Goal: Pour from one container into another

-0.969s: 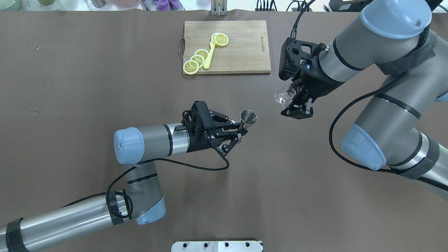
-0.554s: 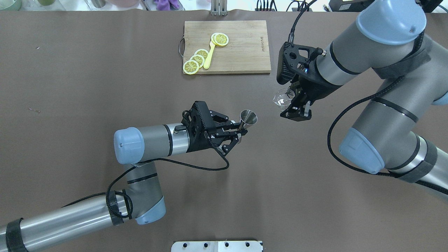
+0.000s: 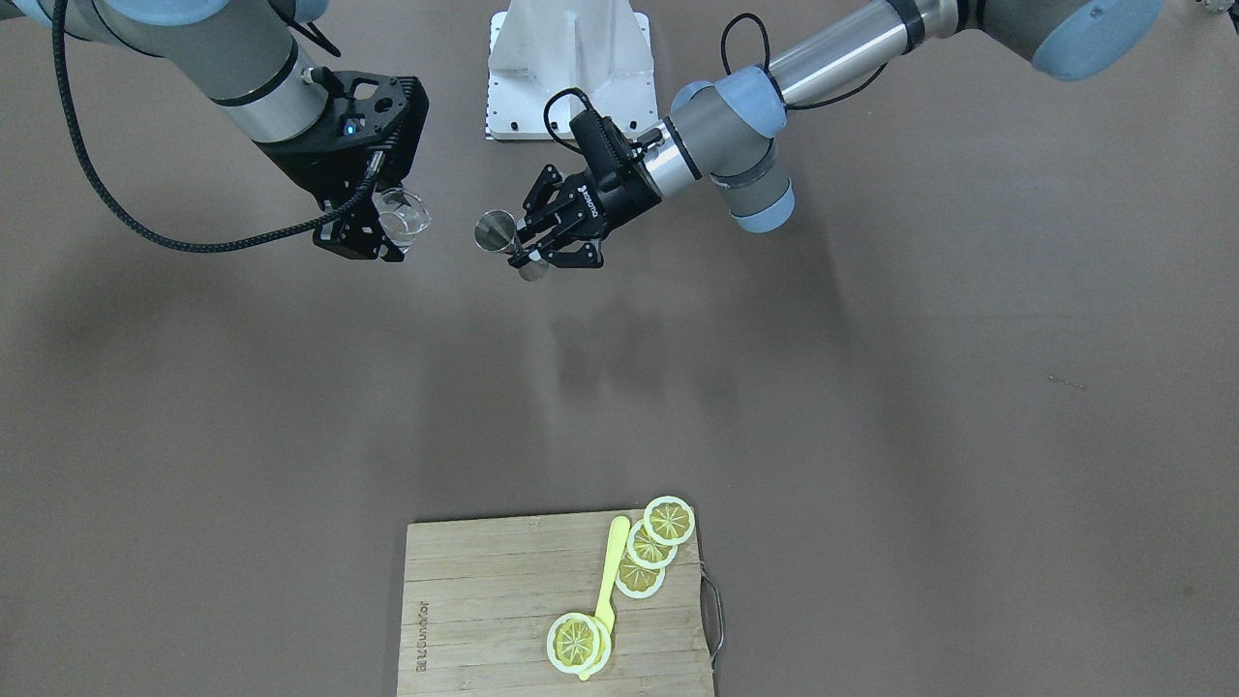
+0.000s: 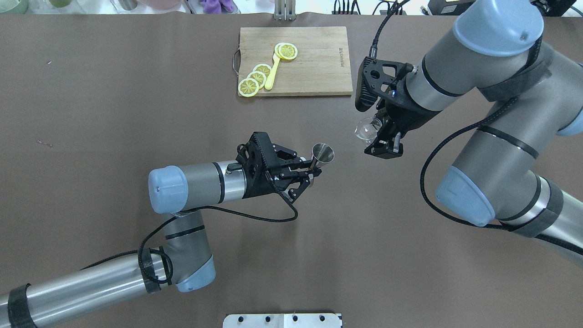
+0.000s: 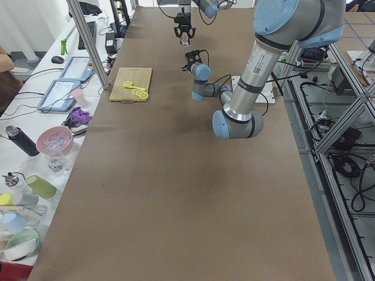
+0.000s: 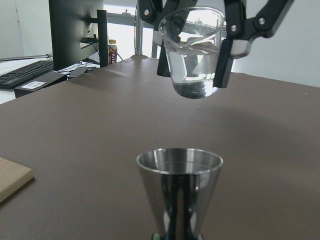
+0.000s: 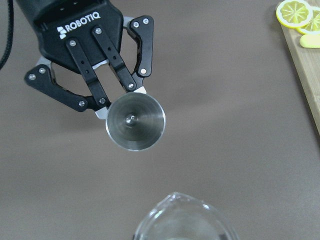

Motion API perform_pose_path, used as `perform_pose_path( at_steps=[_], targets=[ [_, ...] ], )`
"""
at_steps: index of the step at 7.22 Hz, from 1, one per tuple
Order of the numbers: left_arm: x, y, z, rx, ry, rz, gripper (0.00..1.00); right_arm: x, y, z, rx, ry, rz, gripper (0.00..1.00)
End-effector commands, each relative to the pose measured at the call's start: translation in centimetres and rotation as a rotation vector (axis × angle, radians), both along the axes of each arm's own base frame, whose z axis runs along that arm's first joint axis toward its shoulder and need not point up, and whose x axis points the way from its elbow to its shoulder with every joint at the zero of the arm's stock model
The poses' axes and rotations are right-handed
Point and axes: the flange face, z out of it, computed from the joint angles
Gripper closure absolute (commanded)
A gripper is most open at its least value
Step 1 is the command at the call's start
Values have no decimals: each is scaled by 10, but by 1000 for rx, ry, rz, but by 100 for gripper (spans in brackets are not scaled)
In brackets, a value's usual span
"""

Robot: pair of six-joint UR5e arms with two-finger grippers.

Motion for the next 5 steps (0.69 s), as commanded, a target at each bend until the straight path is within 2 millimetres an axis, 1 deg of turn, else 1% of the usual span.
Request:
perform_pose_path(
  at_steps=[1, 3, 5],
  targets=[
    [0, 0, 0, 0, -1, 1, 100, -5, -2, -7, 4, 37, -5, 100],
    [2, -1, 3, -1, -7, 0, 100, -10, -1, -19, 13, 40, -4, 100],
    [2, -1, 3, 0, -5, 0, 100, -23, 7, -31, 41, 33, -20, 100]
  ],
)
